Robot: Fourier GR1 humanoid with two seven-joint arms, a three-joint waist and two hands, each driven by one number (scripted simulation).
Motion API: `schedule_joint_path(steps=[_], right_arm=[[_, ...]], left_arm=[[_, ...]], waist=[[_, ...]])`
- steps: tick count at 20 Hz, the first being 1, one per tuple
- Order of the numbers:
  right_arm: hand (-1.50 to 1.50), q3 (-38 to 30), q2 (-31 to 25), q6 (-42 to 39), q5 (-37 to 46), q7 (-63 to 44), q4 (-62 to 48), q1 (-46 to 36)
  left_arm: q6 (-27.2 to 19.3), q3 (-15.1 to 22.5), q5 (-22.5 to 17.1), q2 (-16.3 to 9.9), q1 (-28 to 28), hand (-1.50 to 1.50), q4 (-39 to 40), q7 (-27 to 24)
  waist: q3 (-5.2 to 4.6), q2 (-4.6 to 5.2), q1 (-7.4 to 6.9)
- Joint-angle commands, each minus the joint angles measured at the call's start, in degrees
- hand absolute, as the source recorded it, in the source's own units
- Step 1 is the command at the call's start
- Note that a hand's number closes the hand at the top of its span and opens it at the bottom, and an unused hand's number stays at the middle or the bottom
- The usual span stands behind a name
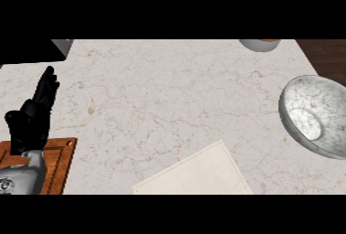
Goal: Pick the lemon from the placemat and place it in the bowl
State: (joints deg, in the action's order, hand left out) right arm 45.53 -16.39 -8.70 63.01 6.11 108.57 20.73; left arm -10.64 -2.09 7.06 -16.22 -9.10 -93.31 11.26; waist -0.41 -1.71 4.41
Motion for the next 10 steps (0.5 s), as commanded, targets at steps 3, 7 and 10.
schedule_joint_path(steps=[3,7,10], right_arm=[[1.5,1.01,-8.77,3.49,-8.54,2.8,24.86,16.15],[1.5,-3.69,-11.84,9.48,-11.51,2.5,31.64,23.68],[1.5,-10.6,-16.12,11.97,-13.04,1.81,39.53,29.17]], left_arm=[[-0.62,0.31,0.26,0.96,-0.75,0.0,0.46,-0.14],[-1.04,1.64,1.11,1.86,-0.23,0.0,-0.76,0.26],[0.4,-0.59,-0.38,-0.11,0.93,0.0,-1.14,-0.41]], waist=[[0.37,0.99,0.64],[0.47,0.81,0.2],[0.45,0.84,-0.89]])
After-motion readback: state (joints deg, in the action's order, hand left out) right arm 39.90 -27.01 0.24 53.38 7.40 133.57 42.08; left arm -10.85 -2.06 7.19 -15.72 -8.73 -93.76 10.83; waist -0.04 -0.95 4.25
